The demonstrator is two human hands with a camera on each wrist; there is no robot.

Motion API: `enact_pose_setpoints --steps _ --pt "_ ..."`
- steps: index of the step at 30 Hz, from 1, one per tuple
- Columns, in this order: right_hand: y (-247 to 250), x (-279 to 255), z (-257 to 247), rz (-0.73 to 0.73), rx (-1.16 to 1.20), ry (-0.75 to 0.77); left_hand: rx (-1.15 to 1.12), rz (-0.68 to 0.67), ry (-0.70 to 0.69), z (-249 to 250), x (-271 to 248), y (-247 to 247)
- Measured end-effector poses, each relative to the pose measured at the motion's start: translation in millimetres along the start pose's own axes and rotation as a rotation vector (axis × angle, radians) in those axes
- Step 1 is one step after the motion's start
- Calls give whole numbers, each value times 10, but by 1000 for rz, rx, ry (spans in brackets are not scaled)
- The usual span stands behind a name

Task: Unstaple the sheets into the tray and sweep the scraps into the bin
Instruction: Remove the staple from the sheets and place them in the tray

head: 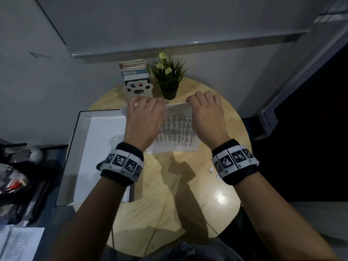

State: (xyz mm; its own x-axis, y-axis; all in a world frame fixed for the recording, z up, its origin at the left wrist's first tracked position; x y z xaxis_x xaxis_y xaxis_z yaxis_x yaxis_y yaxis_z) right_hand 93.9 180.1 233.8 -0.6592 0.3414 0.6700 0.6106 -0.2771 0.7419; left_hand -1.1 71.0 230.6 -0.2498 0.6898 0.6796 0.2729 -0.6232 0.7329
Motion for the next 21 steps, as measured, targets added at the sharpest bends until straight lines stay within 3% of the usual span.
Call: enact_pose_setpoints --steps 10,21 --pt "41 -35 49 -8 67 4 169 -187 2 -456 -200 180" --pt "21 -55 399 -56 173 -45 128 -184 -52 -389 -148 226"
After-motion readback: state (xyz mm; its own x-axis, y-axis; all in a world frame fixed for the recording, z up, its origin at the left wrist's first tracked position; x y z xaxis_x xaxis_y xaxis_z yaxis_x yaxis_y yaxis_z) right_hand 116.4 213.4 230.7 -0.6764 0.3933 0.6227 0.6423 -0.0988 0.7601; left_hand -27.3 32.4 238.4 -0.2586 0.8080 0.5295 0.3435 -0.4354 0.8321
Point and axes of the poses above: each hand's wrist, its own x-axis towards the middle knuckle, its own y-axis out of the back of the hand, z = x × y, the point moved 5 cm from there along x, towards the middle knuckle, and after that the axes turned 11 degrees about z, right-handed, at the moved point
